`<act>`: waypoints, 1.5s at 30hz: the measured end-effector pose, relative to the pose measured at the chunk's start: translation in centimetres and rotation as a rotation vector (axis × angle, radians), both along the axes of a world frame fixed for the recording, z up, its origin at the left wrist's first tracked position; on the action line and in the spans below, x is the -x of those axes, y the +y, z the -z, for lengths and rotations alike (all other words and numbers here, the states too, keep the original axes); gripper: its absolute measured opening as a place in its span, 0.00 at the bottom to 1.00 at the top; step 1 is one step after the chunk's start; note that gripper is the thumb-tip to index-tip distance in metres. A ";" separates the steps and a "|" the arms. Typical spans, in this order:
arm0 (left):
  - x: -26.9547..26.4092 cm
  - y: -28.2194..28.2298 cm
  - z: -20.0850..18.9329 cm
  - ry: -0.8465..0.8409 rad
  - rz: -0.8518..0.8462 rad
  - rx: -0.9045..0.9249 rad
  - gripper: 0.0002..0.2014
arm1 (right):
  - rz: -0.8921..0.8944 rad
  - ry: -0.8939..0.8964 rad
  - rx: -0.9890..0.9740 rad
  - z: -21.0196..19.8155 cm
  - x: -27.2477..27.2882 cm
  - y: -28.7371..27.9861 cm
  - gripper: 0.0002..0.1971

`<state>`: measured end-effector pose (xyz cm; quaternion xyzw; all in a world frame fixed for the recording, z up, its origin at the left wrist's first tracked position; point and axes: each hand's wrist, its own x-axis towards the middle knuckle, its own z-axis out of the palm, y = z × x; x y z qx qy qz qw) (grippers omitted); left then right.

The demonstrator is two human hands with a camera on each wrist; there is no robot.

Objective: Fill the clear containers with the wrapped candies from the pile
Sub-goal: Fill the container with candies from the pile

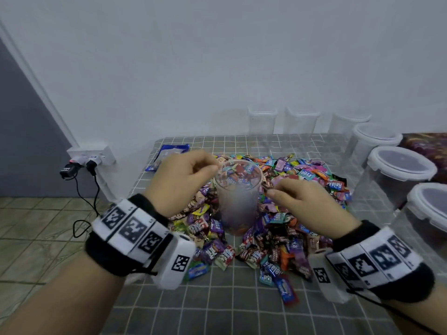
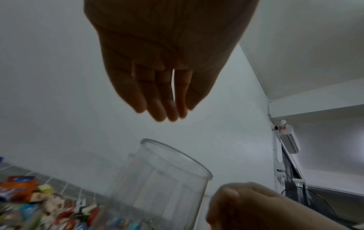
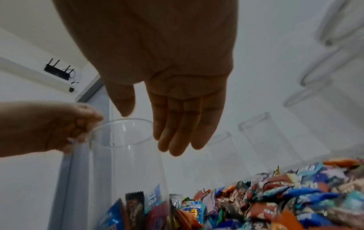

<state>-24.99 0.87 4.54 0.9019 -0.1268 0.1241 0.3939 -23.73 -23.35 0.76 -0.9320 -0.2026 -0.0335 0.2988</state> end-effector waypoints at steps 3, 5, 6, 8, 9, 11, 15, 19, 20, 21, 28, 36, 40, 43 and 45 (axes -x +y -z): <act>1.1 0.8 1.0 0.300 0.132 -0.207 0.08 | -0.165 0.183 0.237 -0.2 1.5 -0.1 0.13; 1.8 0.3 2.4 0.475 0.244 -0.351 0.05 | -0.320 0.335 0.373 0.1 2.6 0.4 0.12; 2.1 -0.2 3.2 0.542 0.301 -0.405 0.04 | -0.376 0.385 0.417 0.3 3.0 0.8 0.12; 2.6 -1.0 5.0 0.654 0.409 -0.482 0.08 | -0.436 0.465 0.470 1.1 3.7 1.4 0.13; 2.6 -1.3 5.8 0.710 0.455 -0.499 0.10 | -0.454 0.539 0.483 1.5 3.9 1.5 0.13; 2.6 -1.6 7.3 0.834 0.509 -0.462 0.12 | -0.474 0.764 0.442 2.4 4.1 1.4 0.12; 2.3 -1.6 9.2 1.053 0.425 -0.247 0.15 | -0.440 0.922 0.372 3.7 3.9 1.3 0.17; 1.7 -1.3 9.4 1.065 0.322 -0.128 0.14 | -0.329 0.906 0.305 4.3 2.4 0.7 0.19; 1.5 -1.0 9.4 1.065 0.296 -0.106 0.13 | -0.303 0.895 0.314 4.3 1.9 0.6 0.18; 1.1 -0.8 9.3 1.066 0.274 -0.093 0.13 | -0.279 0.889 0.317 4.1 1.4 0.5 0.18; -0.8 0.2 8.6 1.077 0.125 -0.031 0.15 | -0.127 0.802 0.318 3.3 -2.0 0.5 0.08; -1.7 0.4 7.3 1.021 0.124 -0.055 0.14 | -0.070 0.533 0.359 1.7 -3.4 0.1 0.21; -2.0 0.9 5.9 0.830 0.087 -0.055 0.14 | 0.077 0.321 0.181 1.0 -3.5 -1.0 0.16; -2.5 1.1 5.1 0.561 -0.030 -0.264 0.11 | 0.187 0.123 0.244 0.9 -3.8 -1.3 0.16; -2.8 1.1 5.0 0.444 -0.107 -0.469 0.11 | 0.203 0.102 0.348 1.4 -4.0 -1.1 0.21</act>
